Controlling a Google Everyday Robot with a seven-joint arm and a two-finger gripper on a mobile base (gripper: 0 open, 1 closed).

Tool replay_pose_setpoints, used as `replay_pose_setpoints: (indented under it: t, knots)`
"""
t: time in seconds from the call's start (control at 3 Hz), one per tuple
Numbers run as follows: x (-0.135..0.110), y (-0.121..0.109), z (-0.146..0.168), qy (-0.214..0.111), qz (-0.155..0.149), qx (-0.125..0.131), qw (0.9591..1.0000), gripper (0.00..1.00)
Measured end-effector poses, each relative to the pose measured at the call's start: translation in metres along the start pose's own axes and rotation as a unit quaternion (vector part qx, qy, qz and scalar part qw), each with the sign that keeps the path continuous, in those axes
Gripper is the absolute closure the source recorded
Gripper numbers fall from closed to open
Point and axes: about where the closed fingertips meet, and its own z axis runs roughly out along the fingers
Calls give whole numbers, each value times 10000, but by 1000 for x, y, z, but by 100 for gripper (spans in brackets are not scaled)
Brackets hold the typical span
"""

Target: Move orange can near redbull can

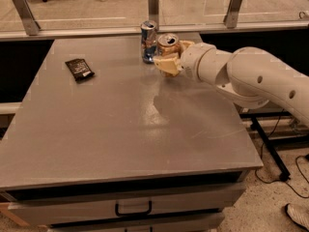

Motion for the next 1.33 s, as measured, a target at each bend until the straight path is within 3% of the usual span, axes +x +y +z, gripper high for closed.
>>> replay_pose_setpoints:
  t: [0.67, 1.33]
  knots:
    - [19, -26, 35, 179, 284, 83, 9994, 58]
    - [32, -31, 65, 373, 434, -21, 9984, 12]
